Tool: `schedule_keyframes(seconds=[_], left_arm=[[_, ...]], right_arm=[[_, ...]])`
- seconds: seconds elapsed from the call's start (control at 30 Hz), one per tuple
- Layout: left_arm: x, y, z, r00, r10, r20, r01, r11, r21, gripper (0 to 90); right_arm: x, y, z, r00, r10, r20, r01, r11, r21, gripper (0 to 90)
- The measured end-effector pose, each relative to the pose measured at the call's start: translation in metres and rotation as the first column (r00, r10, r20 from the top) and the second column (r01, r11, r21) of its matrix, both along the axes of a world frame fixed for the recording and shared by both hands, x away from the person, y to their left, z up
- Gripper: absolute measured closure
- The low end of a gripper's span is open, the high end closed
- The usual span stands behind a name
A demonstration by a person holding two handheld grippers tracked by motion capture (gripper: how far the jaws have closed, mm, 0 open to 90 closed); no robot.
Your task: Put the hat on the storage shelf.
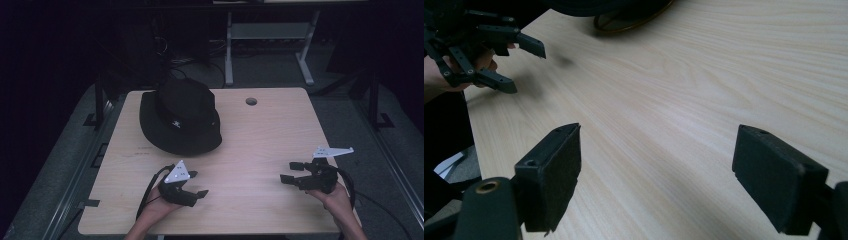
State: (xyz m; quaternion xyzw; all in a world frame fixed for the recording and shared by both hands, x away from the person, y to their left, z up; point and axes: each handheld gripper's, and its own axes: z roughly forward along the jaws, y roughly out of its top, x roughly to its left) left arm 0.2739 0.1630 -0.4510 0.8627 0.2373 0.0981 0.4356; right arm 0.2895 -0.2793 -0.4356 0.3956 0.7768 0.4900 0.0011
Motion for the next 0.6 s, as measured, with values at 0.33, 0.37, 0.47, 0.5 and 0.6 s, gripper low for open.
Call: schedule_keyframes(seconds=[0.33,0.37,0.47,0.5,0.6], left_arm=[[0.000,0.000,0.000,1.0000,0.000,0.001,0.000,1.0000,-0.002,25.2],[0.000,-0.001,-0.001,1.0000,-0.001,0.001,0.001,1.0000,0.003,25.2],[0.000,-0.001,-0.001,1.0000,-0.002,0.000,0.002,1.0000,0.003,25.2],[0.000,-0.002,-0.001,1.0000,-0.002,-0.003,0.002,1.0000,0.002,25.1],[0.000,-0.002,-0.001,1.0000,-0.004,0.000,0.004,1.0000,0.005,25.2]], right_arm=[[-0.018,-0.004,-0.008,0.9999,-0.014,0.005,0.014,1.000,0.023,18.8],[-0.024,-0.004,-0.009,0.9997,-0.021,0.017,0.020,1.000,0.012,18.5],[-0.030,-0.006,-0.010,0.9988,-0.032,0.036,0.031,0.999,0.029,18.3],[-0.041,-0.009,-0.015,0.9969,-0.056,0.056,0.052,0.996,0.072,18.2],[-0.051,-0.012,-0.022,0.9959,-0.073,0.054,0.069,0.995,0.069,17.2]])
